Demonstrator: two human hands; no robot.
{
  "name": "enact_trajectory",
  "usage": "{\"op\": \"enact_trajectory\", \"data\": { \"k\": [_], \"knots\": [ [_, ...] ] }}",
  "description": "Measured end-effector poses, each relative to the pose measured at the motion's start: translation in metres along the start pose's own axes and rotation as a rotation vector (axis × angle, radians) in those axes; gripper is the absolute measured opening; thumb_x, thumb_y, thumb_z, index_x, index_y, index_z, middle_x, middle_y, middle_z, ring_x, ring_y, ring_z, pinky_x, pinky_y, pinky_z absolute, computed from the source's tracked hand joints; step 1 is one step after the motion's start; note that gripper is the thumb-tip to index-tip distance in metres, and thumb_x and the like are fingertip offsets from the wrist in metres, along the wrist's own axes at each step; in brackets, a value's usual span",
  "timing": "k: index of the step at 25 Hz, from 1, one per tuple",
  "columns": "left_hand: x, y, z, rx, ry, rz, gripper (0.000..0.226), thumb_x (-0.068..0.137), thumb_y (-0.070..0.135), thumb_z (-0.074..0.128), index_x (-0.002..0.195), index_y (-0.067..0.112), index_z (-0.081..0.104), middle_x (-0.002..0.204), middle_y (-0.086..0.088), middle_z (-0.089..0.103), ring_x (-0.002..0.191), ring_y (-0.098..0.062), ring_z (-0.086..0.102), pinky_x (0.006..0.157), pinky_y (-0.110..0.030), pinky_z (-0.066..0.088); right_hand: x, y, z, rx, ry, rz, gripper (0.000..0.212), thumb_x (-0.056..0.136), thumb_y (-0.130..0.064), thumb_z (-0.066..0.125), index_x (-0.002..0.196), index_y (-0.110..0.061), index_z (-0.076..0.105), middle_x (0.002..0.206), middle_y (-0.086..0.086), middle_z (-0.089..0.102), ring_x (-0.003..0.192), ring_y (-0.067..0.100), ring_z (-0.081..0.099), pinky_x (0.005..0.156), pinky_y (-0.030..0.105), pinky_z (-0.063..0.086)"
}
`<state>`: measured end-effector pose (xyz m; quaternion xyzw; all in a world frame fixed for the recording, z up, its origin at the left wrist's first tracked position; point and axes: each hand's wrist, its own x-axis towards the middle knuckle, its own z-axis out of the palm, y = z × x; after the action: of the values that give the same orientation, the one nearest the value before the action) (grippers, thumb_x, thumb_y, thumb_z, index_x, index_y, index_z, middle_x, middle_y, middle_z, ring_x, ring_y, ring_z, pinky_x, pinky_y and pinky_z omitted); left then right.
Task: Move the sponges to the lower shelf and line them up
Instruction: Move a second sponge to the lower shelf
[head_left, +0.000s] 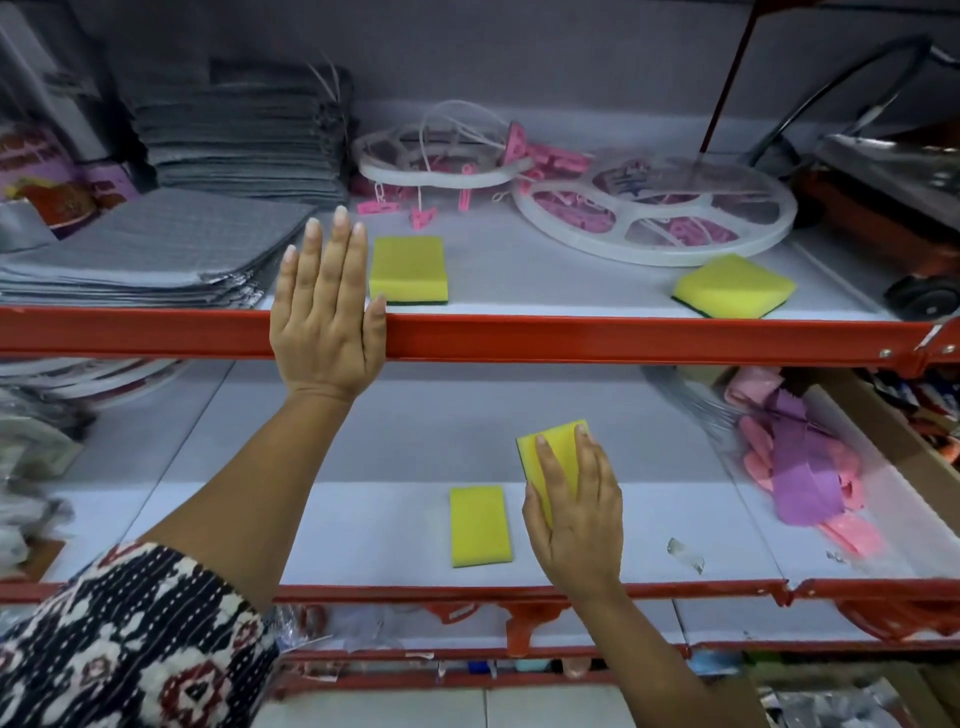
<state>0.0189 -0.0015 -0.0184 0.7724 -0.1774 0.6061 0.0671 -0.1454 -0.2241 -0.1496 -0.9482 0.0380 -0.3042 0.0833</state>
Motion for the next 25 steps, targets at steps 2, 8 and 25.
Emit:
{"op": "enact_trajectory", "data": {
  "k": [2,8,25],
  "knots": [
    [-0.001,0.0,0.001,0.004,0.004,-0.001,0.054,0.102,0.033,0.016,0.145,0.005,0.031,0.147,-0.013,0.04,0.142,-0.021,0.02,0.118,-0.036,0.017,-0.011,0.008,0.022,0.003,-0.257,0.096,0.05,0.093,-0.037,0.038,0.14,-0.023,0.042,0.144,0.019,0.044,0.129,0.037,0.044,0.097,0.046,0.047],
    [-0.001,0.0,0.002,0.01,0.005,0.002,0.055,0.101,0.033,0.015,0.145,0.006,0.033,0.147,-0.012,0.04,0.142,-0.021,0.021,0.118,-0.036,0.018,-0.012,0.019,0.073,-0.057,-0.697,0.224,0.05,0.1,-0.039,0.029,0.148,-0.027,0.023,0.158,0.014,0.02,0.144,0.034,0.021,0.111,0.046,0.031],
    [-0.001,0.001,-0.002,-0.024,-0.019,-0.014,0.053,0.101,0.032,0.019,0.147,0.007,0.029,0.149,-0.012,0.037,0.143,-0.022,0.02,0.119,-0.036,0.016,0.066,0.023,-0.061,0.019,0.342,0.086,0.057,0.099,-0.038,0.039,0.148,-0.012,0.027,0.155,0.015,0.027,0.148,0.027,0.013,0.121,0.04,0.012]
  ]
}}
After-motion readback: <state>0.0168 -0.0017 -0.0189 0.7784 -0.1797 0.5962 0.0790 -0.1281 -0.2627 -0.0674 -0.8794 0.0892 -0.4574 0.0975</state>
